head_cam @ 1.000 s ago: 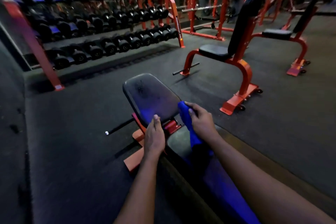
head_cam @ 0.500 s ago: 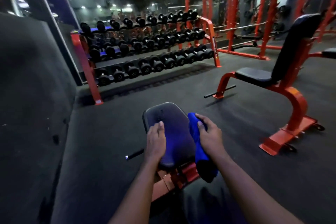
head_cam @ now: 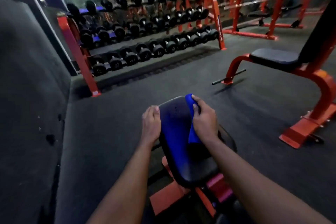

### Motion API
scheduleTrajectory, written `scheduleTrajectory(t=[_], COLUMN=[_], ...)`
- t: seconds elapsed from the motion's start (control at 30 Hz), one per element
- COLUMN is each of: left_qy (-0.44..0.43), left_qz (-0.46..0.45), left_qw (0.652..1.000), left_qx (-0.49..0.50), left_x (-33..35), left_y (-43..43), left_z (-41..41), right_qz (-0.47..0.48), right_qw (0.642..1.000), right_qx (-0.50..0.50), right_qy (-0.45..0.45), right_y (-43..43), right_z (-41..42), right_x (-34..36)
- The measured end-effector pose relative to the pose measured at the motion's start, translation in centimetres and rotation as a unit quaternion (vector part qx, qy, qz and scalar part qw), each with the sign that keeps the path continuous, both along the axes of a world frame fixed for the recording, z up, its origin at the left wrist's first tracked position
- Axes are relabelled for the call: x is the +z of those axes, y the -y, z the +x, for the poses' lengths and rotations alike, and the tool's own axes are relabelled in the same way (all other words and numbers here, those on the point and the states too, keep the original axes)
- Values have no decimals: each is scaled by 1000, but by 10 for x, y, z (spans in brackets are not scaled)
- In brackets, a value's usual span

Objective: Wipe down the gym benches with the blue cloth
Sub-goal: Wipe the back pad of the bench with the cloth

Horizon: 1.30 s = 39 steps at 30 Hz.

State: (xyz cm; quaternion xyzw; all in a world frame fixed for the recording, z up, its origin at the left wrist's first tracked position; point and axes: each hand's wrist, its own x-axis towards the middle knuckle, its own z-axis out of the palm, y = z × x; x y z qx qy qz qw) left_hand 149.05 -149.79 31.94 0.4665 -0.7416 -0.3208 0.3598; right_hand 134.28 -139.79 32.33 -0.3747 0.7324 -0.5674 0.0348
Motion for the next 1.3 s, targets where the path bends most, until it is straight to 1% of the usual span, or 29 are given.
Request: scheduleTrajectory(t=[0.1,0.17,0.23,0.3,0.37,0.47,0.53,0.6,0.67,0.73,0.8,0.83,0.87,0.93,0.97,1.03,1.1,1.13,1.17,1.23,1.27,1.3], left_qy=[-10,-9,-28,-73,-101,-130,-156,-174,-185,-187,-190,-199,-210,-230,-236,-240,-242,-246,-251,-255,-254,-252], left_qz=[2,11,9,20,32,45,62,70,76,81,90,94,93,84,85,86,78,77,74,69,74,77], left_qw=[999,998,995,992,989,984,979,976,974,973,973,971,969,965,964,964,964,963,962,962,961,962], left_qx=[-33,-66,-90,-97,-103,-111,-115,-112,-110,-105,-97,-93,-90,-88,-88,-81,-73,-73,-73,-74,-75,-75], left_x=[-2,-12,-24,-34,-44,-57,-60,-61,-61,-59,-58,-58,-58,-61,-62,-63,-63,-62,-60,-58,-58,-57], left_y=[45,68,85,98,107,112,112,113,113,112,110,109,108,107,106,106,103,102,101,100,100,100], left_z=[-7,-12,-14,-15,-17,-20,-20,-20,-22,-23,-26,-28,-28,-31,-33,-33,-35,-36,-36,-37,-37,-38], right_qz=[34,78,179,274,299,298,288,270,254,256,262,258,246,219,215,215,219,213,200,166,156,155], right_qw=[998,994,977,950,938,936,939,934,931,936,942,942,941,936,933,941,952,951,948,937,934,935], right_qx=[-25,-26,-13,-8,-7,-19,-61,-85,-54,-30,-63,-78,-78,-20,11,14,-24,-30,-12,67,89,89], right_qy=[-41,-65,-112,-150,-172,-188,-180,-217,-257,-240,-200,-199,-219,-276,-288,-262,-214,-220,-249,-300,-310,-305], right_y=[34,61,84,98,102,106,110,107,102,106,116,117,114,102,97,102,114,116,112,99,95,96], right_z=[-2,-4,-5,-3,-5,-10,-4,3,-5,-20,-17,-11,-5,-15,-28,-44,-36,-26,-19,-25,-35,-44], right_x=[-2,-3,-12,-22,-29,-31,-32,-38,-43,-39,-35,-35,-37,-45,-47,-41,-36,-37,-40,-49,-51,-50])
